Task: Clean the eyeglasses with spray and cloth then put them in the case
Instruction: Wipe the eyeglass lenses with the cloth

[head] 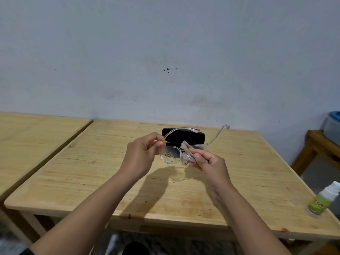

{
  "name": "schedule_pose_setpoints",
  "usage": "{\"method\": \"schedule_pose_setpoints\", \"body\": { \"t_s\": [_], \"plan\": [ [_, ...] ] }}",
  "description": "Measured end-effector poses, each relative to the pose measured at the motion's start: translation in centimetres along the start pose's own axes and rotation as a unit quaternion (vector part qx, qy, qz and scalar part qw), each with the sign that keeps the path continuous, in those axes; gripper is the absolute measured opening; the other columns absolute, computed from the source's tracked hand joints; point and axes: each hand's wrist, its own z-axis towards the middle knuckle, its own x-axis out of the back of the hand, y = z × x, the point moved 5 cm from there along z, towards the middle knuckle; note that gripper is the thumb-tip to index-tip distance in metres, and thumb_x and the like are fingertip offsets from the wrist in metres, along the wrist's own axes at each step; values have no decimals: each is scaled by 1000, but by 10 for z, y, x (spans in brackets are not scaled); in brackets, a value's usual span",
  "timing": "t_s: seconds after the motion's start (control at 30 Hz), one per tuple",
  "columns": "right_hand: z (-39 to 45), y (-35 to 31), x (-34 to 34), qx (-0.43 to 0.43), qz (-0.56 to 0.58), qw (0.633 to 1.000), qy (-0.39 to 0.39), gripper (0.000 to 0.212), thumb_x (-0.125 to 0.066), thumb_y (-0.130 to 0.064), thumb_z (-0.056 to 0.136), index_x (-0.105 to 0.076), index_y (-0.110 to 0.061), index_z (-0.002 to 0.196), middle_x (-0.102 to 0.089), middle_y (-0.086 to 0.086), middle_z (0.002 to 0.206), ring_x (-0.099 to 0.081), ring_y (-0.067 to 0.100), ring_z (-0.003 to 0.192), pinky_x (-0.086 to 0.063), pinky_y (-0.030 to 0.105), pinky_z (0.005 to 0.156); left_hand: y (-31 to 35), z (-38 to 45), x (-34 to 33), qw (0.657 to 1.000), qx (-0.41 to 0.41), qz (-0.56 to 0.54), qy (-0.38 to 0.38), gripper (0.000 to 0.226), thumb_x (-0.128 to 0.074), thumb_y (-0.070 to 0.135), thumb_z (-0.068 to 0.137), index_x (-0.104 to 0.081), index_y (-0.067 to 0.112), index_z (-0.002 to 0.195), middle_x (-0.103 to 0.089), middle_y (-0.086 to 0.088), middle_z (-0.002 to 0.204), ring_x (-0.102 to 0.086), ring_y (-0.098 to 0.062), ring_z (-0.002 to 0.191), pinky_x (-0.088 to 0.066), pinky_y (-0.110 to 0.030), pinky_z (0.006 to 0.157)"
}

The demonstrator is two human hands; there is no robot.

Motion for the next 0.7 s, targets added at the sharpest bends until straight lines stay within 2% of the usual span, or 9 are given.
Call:
{"method": "schedule_pose_setpoints", "body": {
  "t_s": [0.07,0.17,0.27,0.37,0.43,0.53,0.63,0.7],
  "plan": [
    [3,1,4,-10,-14,1000,-24,26,-55,-7,91,-75,-23,84,-76,-6,84,-68,7,69,-54,29,77,1,0,2,1000,1,5,3,23,-54,13,91,-62,25,73,-74,-8,87,-71,-9,79,-53,-34,86],
    [7,0,8,-5,-33,997,-68,33,-55,-1,90,-76,-22,74,-74,1,82,-66,10,67,-55,20,69,3,1,5,1000,5,6,11,24,-54,15,91,-62,27,72,-74,-8,87,-71,-12,79,-52,-36,86],
    [7,-2,13,7,-73,992,-107,34,-54,2,89,-74,-21,74,-74,-3,77,-67,9,67,-56,20,71,3,2,6,1000,11,7,7,24,-55,15,91,-63,26,72,-74,-6,87,-72,-12,79,-53,-39,88],
    [7,-3,18,18,-101,988,-113,34,-54,3,89,-73,-20,73,-74,-3,75,-67,11,69,-56,26,75,3,1,3,1000,8,7,0,21,-54,15,91,-63,23,74,-74,-5,87,-71,-9,78,-53,-42,89],
    [6,-4,21,17,-93,991,-89,34,-55,2,89,-74,-21,72,-75,-2,76,-67,12,70,-56,26,76,3,1,1,1000,4,12,-4,21,-54,15,91,-63,24,75,-74,-5,85,-71,-10,80,-53,-43,90],
    [2,-3,25,11,-73,997,-24,32,-55,-1,90,-73,-23,76,-74,-5,80,-69,7,70,-56,18,71,3,1,0,1000,-5,29,-7,21,-54,14,92,-62,25,75,-74,-5,84,-71,-10,80,-53,-42,89],
    [-7,2,27,0,-27,996,89,25,-56,-9,90,-73,-27,85,-73,-6,91,-69,9,81,-53,22,74,5,0,-3,999,-21,42,-16,23,-53,12,92,-61,24,75,-73,-7,83,-70,-7,78,-53,-42,89],
    [-15,5,23,3,3,983,183,22,-55,-13,92,-71,-28,95,-70,-11,96,-65,5,87,-49,17,71,6,-3,-9,998,-30,43,-29,23,-52,10,93,-61,21,76,-72,-9,85,-69,-3,78,-53,-42,88]
  ]
}}
